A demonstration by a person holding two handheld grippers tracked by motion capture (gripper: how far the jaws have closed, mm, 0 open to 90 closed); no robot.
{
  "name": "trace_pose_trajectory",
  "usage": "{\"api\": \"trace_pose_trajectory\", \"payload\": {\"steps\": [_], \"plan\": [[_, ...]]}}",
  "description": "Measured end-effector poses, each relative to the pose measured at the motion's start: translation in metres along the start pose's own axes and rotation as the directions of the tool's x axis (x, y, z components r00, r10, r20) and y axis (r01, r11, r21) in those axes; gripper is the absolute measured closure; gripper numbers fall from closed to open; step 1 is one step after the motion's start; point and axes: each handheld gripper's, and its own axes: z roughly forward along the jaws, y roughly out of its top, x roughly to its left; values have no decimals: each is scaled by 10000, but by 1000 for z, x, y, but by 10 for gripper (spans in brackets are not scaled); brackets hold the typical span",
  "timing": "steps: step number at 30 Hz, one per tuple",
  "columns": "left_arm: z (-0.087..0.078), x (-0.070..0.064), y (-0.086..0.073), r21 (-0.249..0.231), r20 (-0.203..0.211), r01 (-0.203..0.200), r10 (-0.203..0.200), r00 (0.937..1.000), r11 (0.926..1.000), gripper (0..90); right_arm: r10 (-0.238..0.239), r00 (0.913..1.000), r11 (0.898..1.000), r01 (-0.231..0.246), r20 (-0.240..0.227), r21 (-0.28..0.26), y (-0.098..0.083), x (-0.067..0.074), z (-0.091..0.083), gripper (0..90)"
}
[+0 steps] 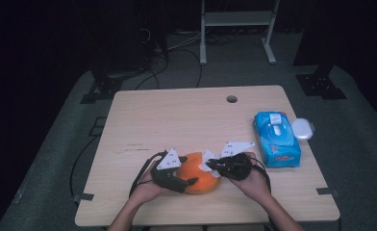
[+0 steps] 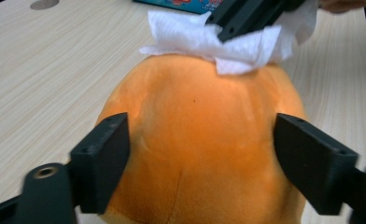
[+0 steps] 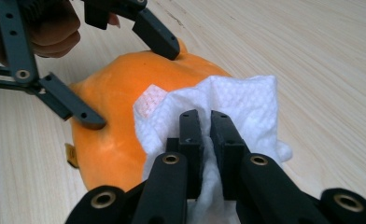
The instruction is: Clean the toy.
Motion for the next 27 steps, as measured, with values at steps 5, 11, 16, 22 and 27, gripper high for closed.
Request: {"api": "trace_pose_trajectory", "payload": {"steps": [5, 11, 16, 22, 27], "plan": [[4, 5, -6, -115, 171, 14, -12, 9999, 9999, 274, 282, 9992, 9995, -286, 281, 162, -10, -10, -12, 842], [10, 13, -11, -385, 327, 352, -340, 9989, 9986, 308, 550, 9977, 9971, -570, 403, 504, -30, -12, -26, 845], [17, 17, -8, -473, 405, 559, -540, 9977, 9973, 309, 119, 9999, 9999, -119, -48, -94, -16, 5, -28, 846], [23, 18, -6, -643, 450, 686, -657, 9968, 9956, 303, -346, 9994, 9994, 346, -98, -59, -8, 14, -17, 845], [21, 16, -5, -551, 350, 611, -592, 9976, 9966, 298, 233, 9981, 9996, -242, 575, 157, -27, -9, -22, 846]]}}
